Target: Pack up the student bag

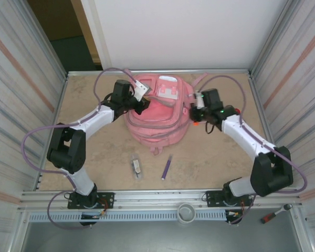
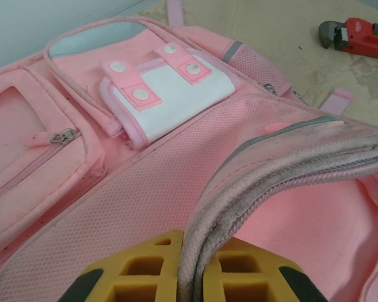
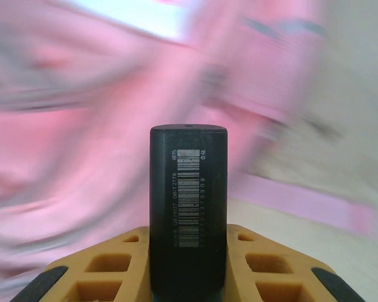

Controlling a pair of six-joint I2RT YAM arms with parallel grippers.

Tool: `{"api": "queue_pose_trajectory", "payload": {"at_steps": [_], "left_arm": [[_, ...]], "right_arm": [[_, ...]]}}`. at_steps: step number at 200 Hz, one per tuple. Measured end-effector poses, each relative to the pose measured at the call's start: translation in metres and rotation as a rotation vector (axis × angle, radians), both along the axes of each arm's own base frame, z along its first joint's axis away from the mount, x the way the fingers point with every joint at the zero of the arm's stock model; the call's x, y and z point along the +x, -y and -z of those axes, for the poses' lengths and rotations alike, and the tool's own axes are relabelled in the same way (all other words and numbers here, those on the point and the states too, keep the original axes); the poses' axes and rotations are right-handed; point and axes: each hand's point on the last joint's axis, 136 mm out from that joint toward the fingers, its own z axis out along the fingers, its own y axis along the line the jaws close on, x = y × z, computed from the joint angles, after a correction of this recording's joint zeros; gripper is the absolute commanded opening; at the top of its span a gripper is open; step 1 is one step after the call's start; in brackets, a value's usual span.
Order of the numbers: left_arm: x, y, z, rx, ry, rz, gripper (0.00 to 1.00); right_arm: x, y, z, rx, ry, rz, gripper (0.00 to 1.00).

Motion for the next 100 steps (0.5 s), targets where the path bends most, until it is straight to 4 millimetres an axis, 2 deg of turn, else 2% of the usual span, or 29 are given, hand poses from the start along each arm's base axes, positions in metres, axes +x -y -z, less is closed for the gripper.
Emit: {"api": "queue_pose_trajectory", "payload": {"at_steps": [16, 33, 49, 68, 100], "left_arm": [[0.002, 0.001, -0.006, -0.027, -0.039, 0.013, 0.0], [0.002, 0.002, -0.013, -0.056, -0.074, 0.039, 0.0], [0.001, 0.002, -0.018, -0.076, -0.1, 0.069, 0.0], [-0.002, 0.005, -0.021, -0.086, -0.127, 0.111, 0.0], [-0.004, 0.008, -0.023, -0.095, -0.155, 0.178, 0.0]], "right_arm": [[-0.021, -0.057, -0.013, -0.017, 0.099, -0.234, 0.16], [-0.037, -0.094, -0.015, -0.066, 0.176, -0.414, 0.16], [-0.038, -0.117, -0.011, -0.131, 0.229, -0.532, 0.16], [-0.029, -0.143, -0.007, -0.217, 0.31, -0.644, 0.16], [-0.014, -0.173, -0.005, -0.363, 0.436, -0.776, 0.18]]}}
